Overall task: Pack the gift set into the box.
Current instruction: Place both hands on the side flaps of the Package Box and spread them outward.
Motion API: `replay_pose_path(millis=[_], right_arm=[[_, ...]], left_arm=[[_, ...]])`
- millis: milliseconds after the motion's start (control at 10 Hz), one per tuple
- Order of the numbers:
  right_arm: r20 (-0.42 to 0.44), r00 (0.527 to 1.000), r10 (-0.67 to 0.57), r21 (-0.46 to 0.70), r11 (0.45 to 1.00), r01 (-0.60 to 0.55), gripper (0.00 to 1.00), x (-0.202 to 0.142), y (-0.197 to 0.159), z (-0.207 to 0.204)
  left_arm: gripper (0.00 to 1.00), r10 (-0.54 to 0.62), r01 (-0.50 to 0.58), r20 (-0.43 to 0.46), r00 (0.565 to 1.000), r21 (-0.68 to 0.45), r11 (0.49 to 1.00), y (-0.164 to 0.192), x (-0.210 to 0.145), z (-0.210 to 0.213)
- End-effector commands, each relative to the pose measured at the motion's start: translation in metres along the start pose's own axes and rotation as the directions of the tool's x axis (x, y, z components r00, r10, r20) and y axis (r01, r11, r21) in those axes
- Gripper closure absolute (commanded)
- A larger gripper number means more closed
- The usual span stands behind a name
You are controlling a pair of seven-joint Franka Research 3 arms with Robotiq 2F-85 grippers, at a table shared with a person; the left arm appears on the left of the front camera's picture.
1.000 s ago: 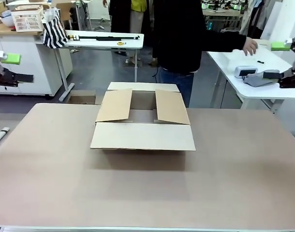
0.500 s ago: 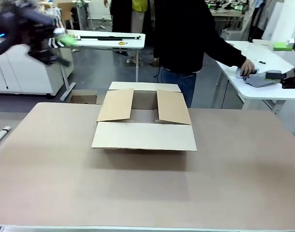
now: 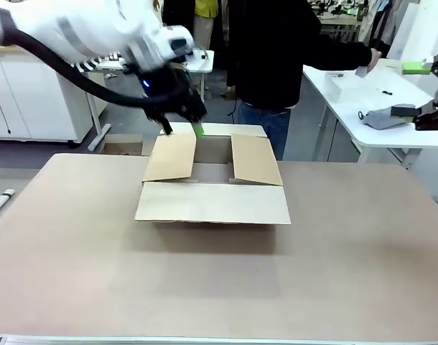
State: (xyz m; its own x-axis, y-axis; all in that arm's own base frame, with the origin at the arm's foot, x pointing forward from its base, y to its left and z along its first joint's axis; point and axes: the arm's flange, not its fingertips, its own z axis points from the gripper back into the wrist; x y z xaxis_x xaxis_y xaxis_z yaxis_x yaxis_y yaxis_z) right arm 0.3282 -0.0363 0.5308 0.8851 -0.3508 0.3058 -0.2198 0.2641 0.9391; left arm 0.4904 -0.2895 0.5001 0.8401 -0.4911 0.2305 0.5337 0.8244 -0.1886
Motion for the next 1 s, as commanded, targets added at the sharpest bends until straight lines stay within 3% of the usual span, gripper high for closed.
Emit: replay_pose_path(millis=[0, 100, 400, 500, 600, 700, 900], right_arm=[[0.009, 1.000, 0.024, 0.023, 0.999, -0.024, 0.00, 0.003, -0.001, -0.002], [0.009, 1.000, 0.024, 0.023, 0.999, -0.024, 0.00, 0.003, -0.001, -0.002], [0.009, 1.000, 0.024, 0.023, 0.999, -0.024, 0.00, 0.003, -0.001, -0.002], [0.009, 1.000, 0.024, 0.023, 0.999, -0.024, 0.00, 0.003, -0.001, -0.002], [0.009, 1.000, 0.024, 0.023, 0.999, -0.024, 0.00, 0.003, -0.001, -0.002], [0.009, 1.000, 0.024, 0.023, 0.999, -0.024, 0.00, 0.003, -0.001, -0.002], [0.009, 1.000, 0.024, 0.023, 0.999, -0.024, 0.00, 0.003, -0.001, -0.002]], left_arm=[[0.00, 0.025, -0.026, -0.011, 1.000, -0.133, 0.991, 0.013, 0.006, -0.003], [0.00, 0.000, 0.000, 0.000, 1.000, 0.000, 1.000, 0.000, 0.000, 0.000], [0.00, 0.005, -0.006, -0.022, 1.000, -0.013, 1.000, -0.001, 0.004, -0.017], [0.00, 0.287, -0.294, -0.133, 0.949, -0.035, 0.955, 0.000, 0.010, -0.026], [0.00, 0.497, -0.484, -0.158, 0.853, 0.116, 0.868, -0.008, 0.024, -0.032], [0.00, 0.555, -0.524, -0.156, 0.817, 0.198, 0.828, -0.016, 0.037, -0.032], [0.00, 0.580, -0.532, -0.140, 0.802, 0.274, 0.801, -0.022, 0.057, -0.040]])
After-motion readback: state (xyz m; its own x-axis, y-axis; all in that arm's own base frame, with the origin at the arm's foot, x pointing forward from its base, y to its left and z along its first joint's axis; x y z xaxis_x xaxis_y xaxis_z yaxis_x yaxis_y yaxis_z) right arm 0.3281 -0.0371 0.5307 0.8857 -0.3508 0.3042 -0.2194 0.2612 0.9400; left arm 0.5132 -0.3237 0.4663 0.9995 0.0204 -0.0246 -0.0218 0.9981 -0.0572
